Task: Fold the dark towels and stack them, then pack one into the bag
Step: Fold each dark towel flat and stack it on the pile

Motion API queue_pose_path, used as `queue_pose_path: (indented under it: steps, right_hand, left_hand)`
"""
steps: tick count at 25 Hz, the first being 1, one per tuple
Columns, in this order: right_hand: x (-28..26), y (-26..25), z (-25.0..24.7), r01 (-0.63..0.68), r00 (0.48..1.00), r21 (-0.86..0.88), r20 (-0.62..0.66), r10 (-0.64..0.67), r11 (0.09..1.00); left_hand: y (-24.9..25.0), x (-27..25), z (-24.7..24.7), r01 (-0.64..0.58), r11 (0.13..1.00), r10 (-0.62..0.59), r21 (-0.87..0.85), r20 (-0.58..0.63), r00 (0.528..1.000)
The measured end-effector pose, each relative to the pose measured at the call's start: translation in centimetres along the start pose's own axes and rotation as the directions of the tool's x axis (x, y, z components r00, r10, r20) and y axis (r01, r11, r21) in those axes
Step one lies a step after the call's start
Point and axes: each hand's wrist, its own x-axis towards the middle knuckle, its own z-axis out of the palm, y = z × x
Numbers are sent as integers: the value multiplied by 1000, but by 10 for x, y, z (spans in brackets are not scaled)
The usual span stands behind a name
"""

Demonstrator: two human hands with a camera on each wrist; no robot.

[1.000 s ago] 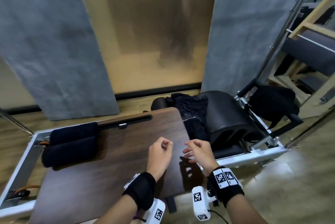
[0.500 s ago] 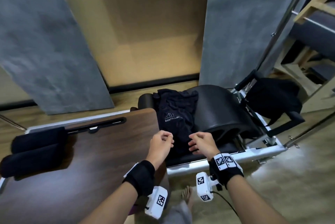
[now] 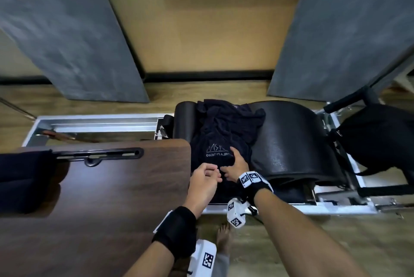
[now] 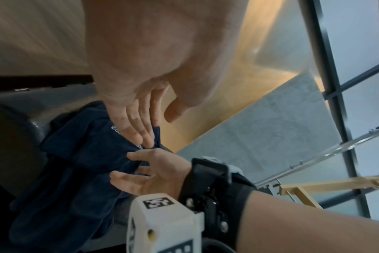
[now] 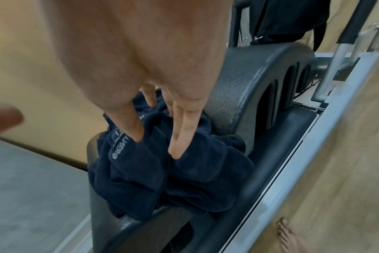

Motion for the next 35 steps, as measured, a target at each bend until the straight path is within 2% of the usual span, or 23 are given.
queue_pose_path:
  steps: [2,5,7,9,12,14,17,23,25,26,27,30,32,34,35]
  right_hand:
    - [15,-2,-6,62,986,-147,-143,-84,987]
    - [17,-18,-34,201,935,-93,-278,-219,975]
    - [9,-36,-61,320,908,1,-285,-307,947]
    - [-6,-57,-90,410,897,122,-234,-375,904]
    - [-37,-92,-131,491,870,248,-169,-462,835]
    - [-68,-112,-152,540,841,275,-144,-521,795]
    - [-119,-130,-174,609,788,313,-129,-602,729]
    - [-216,-146,-196,706,694,364,-181,-697,608]
    - [-245,-148,-198,720,671,383,-174,-720,579]
    - [-259,-148,-198,725,658,401,-163,-735,560]
    - [-272,-149,-198,725,648,422,-148,-747,545]
    - [-305,-150,-194,716,601,483,-61,-797,504]
    - [-321,-147,-185,734,583,451,-37,-811,507]
    - [-335,-141,-170,780,571,364,-82,-817,509]
    - [-340,-137,-161,811,556,297,-126,-822,503]
  left_hand:
    - [-1,7,-1,13,1000,-13,-5,-20,1000]
    - [3,11,-1,15,1000,-15,-2,-36,999]
    - [8,12,2,10,1000,-9,20,-25,1000]
    - [14,9,7,-44,996,44,76,3,999]
    - [30,0,14,-244,955,245,171,14,969]
    - [48,-12,20,-381,910,382,166,28,924]
    - [86,-41,26,-525,849,524,65,35,851]
    - [133,-128,20,-753,655,748,-59,191,636]
    - [142,-158,13,-841,537,837,-68,162,522]
    - [147,-173,8,-866,493,867,-81,123,483]
    - [153,-186,3,-878,470,882,-93,79,464]
    - [167,-219,-14,-846,504,858,-171,-5,513]
    - [173,-236,-26,-775,566,809,-280,11,587]
    - [170,-246,-39,-665,650,733,-368,70,677]
    - [165,-249,-46,-638,673,711,-373,89,698]
